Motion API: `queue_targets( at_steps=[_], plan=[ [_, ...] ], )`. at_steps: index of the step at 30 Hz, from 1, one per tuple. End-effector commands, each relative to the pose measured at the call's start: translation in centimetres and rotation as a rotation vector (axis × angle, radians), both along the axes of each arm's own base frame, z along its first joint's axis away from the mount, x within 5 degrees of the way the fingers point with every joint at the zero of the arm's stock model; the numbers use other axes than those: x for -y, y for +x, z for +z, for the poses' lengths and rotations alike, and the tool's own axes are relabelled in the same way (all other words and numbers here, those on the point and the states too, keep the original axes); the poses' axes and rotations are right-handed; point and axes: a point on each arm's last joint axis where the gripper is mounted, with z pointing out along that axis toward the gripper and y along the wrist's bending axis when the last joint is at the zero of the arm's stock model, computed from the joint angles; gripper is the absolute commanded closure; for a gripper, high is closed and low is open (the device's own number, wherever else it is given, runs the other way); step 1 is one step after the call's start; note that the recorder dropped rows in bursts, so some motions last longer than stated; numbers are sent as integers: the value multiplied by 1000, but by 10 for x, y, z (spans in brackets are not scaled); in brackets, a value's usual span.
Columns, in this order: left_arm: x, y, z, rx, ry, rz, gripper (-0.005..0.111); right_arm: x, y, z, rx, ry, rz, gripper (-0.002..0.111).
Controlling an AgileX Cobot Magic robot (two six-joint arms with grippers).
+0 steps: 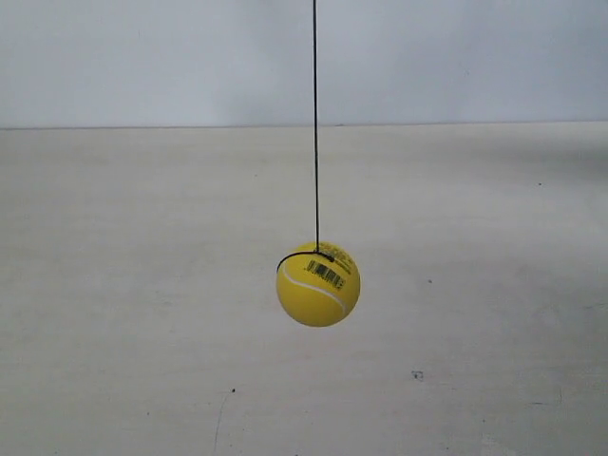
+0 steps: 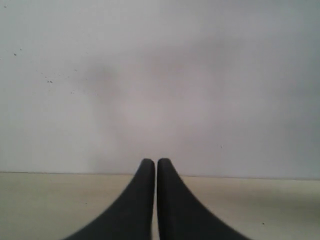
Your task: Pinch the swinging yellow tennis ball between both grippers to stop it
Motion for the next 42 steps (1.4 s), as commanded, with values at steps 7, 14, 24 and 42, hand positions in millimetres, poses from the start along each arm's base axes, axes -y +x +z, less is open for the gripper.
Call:
queue_targets(
  at_steps=[7,14,24,42],
  plan=[
    [-1,0,-1,-1,-17,0,102,-5,0,-14,-60,-253,41,108],
    [-1,0,-1,-1,-17,0,102,-1,-5,-40,65,-168,-7,108],
    [0,0,-1,-1,-16,-2,102,3,-6,-77,-27,-140,-66,108],
    [0,0,-1,0,-15,-4,102,2,-9,-106,-342,-242,-36,108]
  ],
)
